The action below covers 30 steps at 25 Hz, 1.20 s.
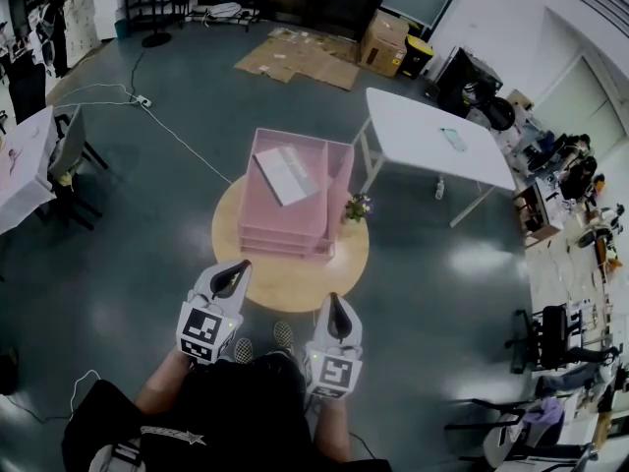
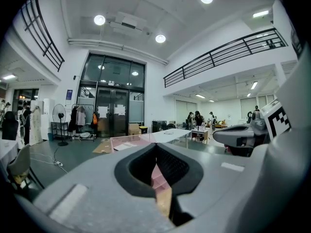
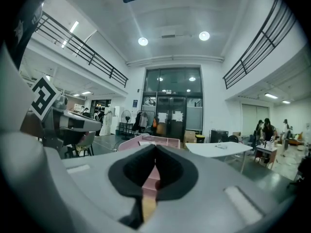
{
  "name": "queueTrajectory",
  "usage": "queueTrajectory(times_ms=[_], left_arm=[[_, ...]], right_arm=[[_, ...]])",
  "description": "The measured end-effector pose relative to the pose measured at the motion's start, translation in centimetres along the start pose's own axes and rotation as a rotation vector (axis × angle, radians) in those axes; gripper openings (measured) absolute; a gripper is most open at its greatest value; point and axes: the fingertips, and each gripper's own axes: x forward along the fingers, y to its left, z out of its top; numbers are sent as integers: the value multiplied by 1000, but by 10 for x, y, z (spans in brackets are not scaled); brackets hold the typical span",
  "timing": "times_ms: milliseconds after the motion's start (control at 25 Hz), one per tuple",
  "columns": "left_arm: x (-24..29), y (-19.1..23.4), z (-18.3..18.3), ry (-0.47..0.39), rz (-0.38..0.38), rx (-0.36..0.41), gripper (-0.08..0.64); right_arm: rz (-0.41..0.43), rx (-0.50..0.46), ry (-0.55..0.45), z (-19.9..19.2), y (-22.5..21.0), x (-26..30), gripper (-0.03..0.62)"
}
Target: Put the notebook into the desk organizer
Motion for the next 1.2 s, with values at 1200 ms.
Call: queueTrajectory(times_ms=[1200], left_arm=[[-3,7,2,-5,19,-4,11]], right_arm=[[34,-5,-6,6,7,7,6]])
